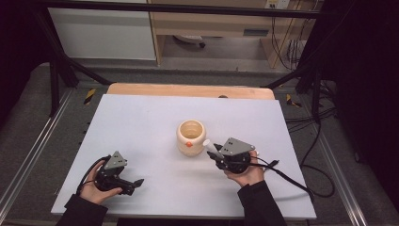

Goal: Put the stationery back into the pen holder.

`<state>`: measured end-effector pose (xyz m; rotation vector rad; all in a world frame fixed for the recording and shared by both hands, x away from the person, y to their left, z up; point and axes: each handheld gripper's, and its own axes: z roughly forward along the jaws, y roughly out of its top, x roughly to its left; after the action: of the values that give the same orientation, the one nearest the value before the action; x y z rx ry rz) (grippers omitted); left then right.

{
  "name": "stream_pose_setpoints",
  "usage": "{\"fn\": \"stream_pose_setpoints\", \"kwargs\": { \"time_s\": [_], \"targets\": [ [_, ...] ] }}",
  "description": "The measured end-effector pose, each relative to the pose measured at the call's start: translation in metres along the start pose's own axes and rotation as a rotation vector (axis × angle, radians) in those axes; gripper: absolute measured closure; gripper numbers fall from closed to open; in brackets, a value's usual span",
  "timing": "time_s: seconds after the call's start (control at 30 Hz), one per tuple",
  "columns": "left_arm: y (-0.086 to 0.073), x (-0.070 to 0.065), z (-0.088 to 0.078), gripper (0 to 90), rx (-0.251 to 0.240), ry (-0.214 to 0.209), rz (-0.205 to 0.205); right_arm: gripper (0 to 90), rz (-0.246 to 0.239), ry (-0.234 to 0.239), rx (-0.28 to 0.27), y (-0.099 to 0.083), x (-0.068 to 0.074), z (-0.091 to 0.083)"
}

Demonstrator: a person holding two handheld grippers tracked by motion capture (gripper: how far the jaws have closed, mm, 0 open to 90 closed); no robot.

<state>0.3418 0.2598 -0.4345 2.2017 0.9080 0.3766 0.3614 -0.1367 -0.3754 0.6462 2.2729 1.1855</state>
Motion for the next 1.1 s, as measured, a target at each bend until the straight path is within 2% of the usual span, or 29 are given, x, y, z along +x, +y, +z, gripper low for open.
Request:
{"fn": "stream_pose_setpoints", "kwargs": {
  "time_s": [0.2,0.57,0.83,1.1],
  "targets": [
    [-0.003,0.002,-0.001,1.2,-0.004,0.007,-0.008,67.1,0.064,0.003,-0.034,0.009,-0.002,0.001],
    [-0.005,0.004,0.000,1.2,-0.008,0.011,-0.020,67.1,0.228,-0.001,-0.123,0.033,-0.011,0.015],
    [-0.005,0.006,-0.001,1.3,-0.015,0.009,-0.029,67.1,0.285,-0.028,-0.172,0.046,-0.019,0.026],
    [-0.006,0.007,0.000,1.3,-0.016,0.010,-0.034,67.1,0.311,-0.043,-0.197,0.057,-0.022,0.040]
  ]
}}
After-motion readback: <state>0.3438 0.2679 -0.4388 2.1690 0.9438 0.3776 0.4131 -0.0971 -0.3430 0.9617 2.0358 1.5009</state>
